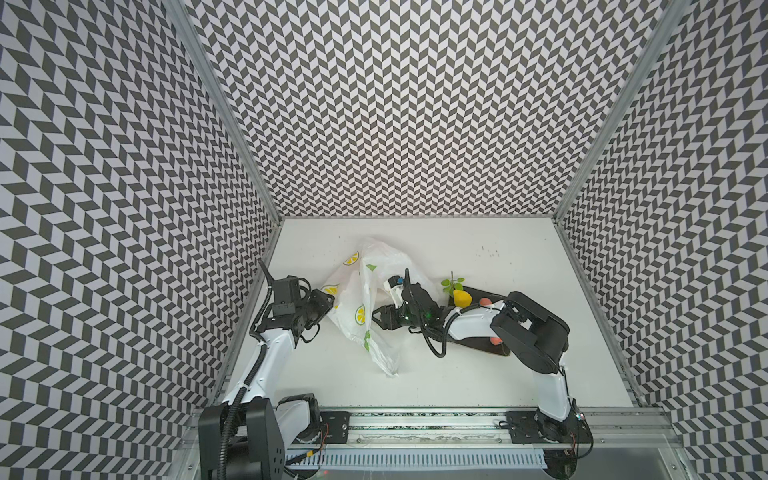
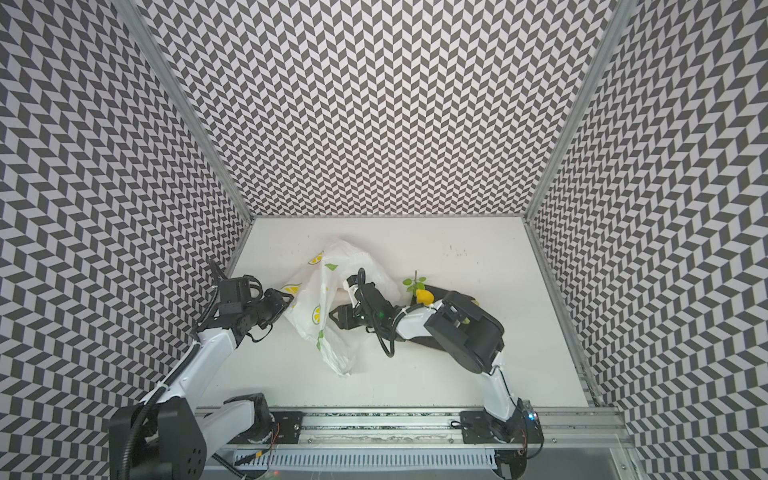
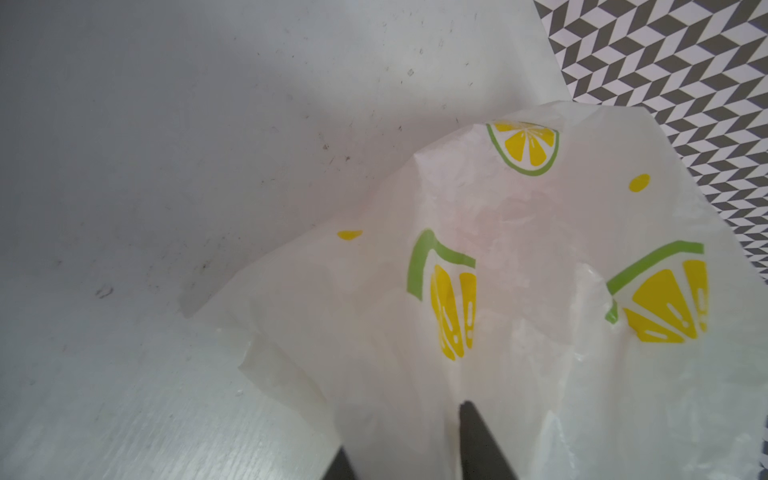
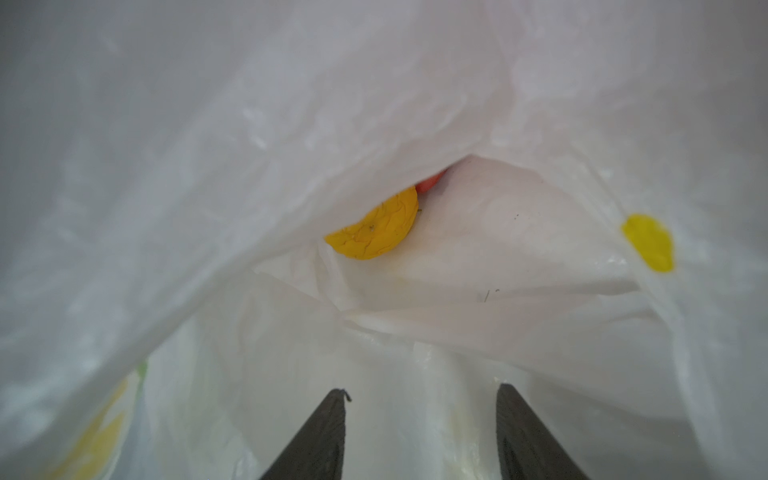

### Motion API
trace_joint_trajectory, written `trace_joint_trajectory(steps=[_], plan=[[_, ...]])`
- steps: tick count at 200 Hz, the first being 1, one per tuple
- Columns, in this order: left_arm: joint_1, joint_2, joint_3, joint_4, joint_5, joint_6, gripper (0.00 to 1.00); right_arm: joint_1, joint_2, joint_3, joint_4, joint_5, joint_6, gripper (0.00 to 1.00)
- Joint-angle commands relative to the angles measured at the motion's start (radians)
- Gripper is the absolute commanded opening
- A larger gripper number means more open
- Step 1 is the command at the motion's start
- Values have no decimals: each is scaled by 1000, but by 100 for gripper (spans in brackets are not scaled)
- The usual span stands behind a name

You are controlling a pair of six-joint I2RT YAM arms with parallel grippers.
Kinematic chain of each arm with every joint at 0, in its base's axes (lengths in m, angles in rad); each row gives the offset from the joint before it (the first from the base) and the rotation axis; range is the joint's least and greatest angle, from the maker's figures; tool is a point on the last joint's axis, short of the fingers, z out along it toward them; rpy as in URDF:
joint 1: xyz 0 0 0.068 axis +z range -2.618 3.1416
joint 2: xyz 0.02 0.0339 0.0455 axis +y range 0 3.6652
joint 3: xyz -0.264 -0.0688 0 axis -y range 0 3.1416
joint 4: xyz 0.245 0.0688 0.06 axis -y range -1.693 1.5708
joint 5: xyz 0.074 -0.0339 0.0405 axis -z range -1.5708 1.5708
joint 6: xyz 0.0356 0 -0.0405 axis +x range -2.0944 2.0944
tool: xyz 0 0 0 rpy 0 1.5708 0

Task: Take the fake fruits out of the plastic bag
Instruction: 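Regrasp the bag edge with the left gripper while the right gripper probes inside, then hold the bag with the left gripper while the right reaches toward the yellow fruit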

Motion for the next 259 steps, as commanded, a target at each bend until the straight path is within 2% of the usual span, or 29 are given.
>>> trace_joint_trajectory(steps=[1,38,71,86,114,153,163,180,186,195,203,223,237,259], plan=[[-38,-39,71,-8,12,71,11,-7,-36,-6,21,7,-15,57],[-265,-87,204,-108,-151,184,0,-18,-58,-26,-8,37,-25,57],[-408,-105,268,-164,-203,266,0,-41,-96,-59,-38,83,-21,58],[-413,-124,247,-169,-217,305,0,-48,-116,-75,-53,109,-15,58],[-374,-133,168,-169,-362,250,0,-55,-146,-100,-72,147,0,64],[-300,-82,95,-177,-392,188,0,-55,-166,-94,-82,187,-17,74],[-303,-95,84,-180,-409,176,11,-55,-163,-81,-94,187,-32,75],[-303,-145,99,-202,-438,161,65,-56,-155,-67,-103,175,-42,76],[-303,-164,111,-217,-452,156,78,-55,-153,-66,-102,172,-44,77],[-303,-198,131,-242,-465,156,93,-55,-152,-66,-98,162,-45,77],[-306,-226,153,-265,-468,157,99,-56,-151,-65,-95,155,-47,77],[-371,-258,225,-330,-461,174,100,-55,-149,-65,-84,135,-46,78],[-511,-235,290,-389,-542,147,100,-55,-148,-67,-68,119,-43,77],[-781,-161,393,-509,-765,62,100,-62,-146,-80,-45,88,-25,77]])
